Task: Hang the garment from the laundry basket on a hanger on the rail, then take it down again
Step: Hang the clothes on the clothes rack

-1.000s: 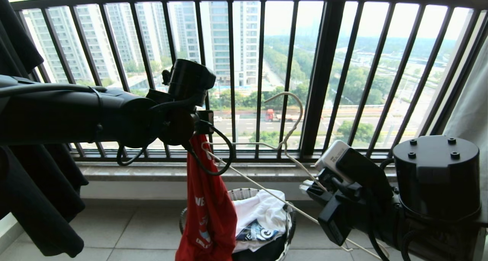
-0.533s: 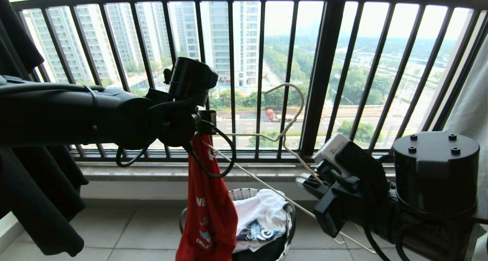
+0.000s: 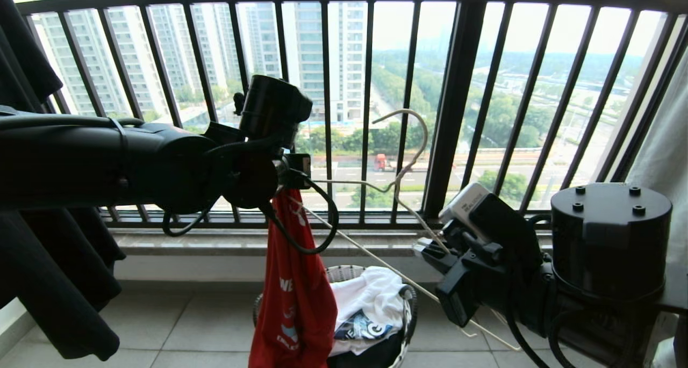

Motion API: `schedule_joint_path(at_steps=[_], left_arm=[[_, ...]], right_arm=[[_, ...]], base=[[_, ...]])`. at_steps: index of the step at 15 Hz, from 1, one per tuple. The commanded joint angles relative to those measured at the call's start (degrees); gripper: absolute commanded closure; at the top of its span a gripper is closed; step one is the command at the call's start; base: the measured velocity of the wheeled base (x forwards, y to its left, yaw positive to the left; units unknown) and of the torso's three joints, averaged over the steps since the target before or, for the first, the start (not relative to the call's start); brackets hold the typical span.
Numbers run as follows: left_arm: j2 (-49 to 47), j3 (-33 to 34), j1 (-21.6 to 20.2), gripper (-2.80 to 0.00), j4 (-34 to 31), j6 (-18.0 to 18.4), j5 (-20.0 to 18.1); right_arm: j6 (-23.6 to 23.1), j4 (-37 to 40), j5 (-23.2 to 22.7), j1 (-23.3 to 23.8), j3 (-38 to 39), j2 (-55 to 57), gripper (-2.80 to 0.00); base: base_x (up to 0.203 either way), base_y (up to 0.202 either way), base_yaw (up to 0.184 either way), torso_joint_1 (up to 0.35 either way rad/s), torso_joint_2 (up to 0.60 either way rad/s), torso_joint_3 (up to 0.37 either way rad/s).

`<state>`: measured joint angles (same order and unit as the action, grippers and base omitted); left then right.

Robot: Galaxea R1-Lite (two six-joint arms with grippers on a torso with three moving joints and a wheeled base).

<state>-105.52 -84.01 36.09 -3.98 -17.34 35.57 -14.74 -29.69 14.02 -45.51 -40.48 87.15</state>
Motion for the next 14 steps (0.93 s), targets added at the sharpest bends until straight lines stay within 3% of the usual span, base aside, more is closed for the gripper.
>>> schedule_joint_path(at_steps=[1, 6, 10, 12, 14], left_arm=[[1.37, 0.16, 1.11, 0.00, -0.49, -0.15, 0.30], [3.65, 0.66, 2.95, 0.00, -1.16, -0.15, 0.88], [6.53, -0.14, 5.14, 0.00, -6.84, -0.33, 1.37], [7.27, -3.63, 6.97, 0.00, -12.71, -0.74, 1.50], [7.01, -9.05, 8.51, 0.00, -17.06, -5.03, 1.74]], right_arm=[[-0.12, -2.25, 0.47, -0.02, 0.23, 0.83, 0.00], [-0.20, -2.57, 1.06, -0.20, 0.23, 1.49, 0.00], [-0.29, -4.60, 1.83, -0.46, 0.32, 2.03, 0.00], [-0.21, -6.79, 3.67, -0.15, -0.23, 2.47, 0.00], [-0.28, -9.97, 5.21, -0.02, -0.30, 2.63, 0.00]], base=[[0.000, 0.000, 0.000, 0.000, 0.00, 0.000], [0.000, 0.000, 0.000, 0.000, 0.00, 0.000], [0.000, 0.000, 0.000, 0.000, 0.00, 0.000], [0.000, 0.000, 0.000, 0.000, 0.00, 0.000], [0.000, 0.000, 0.000, 0.000, 0.00, 0.000]])
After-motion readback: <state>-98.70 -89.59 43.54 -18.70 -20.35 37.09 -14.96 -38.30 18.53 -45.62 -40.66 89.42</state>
